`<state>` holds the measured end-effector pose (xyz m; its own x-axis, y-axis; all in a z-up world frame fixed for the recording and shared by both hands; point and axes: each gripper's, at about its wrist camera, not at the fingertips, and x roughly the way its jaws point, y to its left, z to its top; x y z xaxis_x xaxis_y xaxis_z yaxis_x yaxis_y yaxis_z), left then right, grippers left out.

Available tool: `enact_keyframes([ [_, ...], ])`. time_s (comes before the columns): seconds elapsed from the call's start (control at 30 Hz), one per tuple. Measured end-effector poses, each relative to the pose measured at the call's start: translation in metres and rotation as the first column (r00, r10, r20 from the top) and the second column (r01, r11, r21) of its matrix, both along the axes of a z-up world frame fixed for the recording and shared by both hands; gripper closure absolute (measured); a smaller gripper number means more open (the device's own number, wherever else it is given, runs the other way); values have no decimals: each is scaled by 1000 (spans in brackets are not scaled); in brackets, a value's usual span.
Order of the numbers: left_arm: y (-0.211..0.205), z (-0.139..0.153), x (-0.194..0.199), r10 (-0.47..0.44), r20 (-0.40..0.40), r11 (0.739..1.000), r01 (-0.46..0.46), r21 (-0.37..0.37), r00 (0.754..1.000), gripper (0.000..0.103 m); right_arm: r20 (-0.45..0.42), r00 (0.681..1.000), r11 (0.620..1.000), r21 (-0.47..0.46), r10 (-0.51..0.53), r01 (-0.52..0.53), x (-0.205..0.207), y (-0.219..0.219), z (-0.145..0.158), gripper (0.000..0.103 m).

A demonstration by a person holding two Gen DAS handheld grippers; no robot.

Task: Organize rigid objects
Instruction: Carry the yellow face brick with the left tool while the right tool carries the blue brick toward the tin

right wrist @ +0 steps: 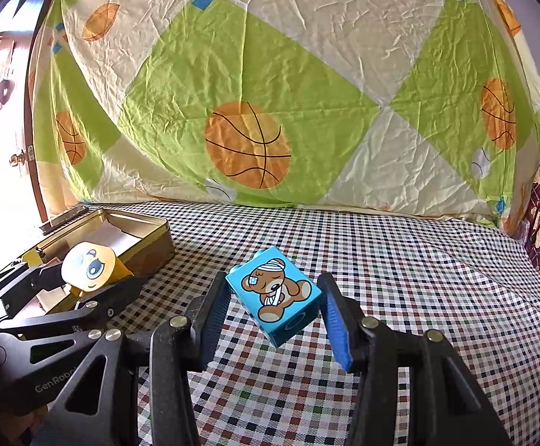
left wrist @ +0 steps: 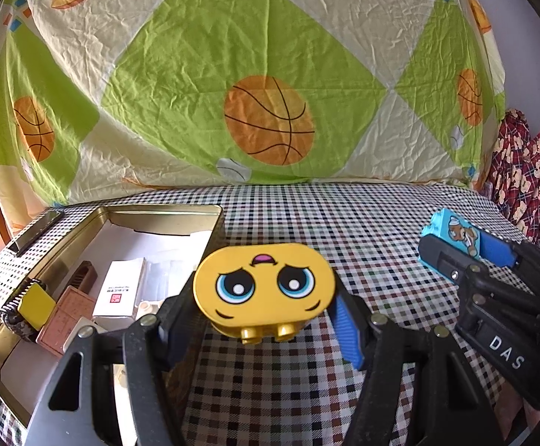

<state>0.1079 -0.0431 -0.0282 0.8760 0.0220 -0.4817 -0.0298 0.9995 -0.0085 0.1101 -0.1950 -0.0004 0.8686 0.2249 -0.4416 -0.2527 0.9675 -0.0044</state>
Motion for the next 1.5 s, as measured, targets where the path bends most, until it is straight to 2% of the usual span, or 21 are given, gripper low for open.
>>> enact_keyframes([
  [0.47, 5, 9, -26, 15, 105, 1000, -16, 6, 994, 39, 48, 998, 999, -11, 47, -47, -15, 7, 3, 52],
  [1.5, 23, 16, -67, 44, 210, 999, -44, -7, 977, 39, 130, 979, 988, -18, 154, -153, -44, 21, 9, 52],
])
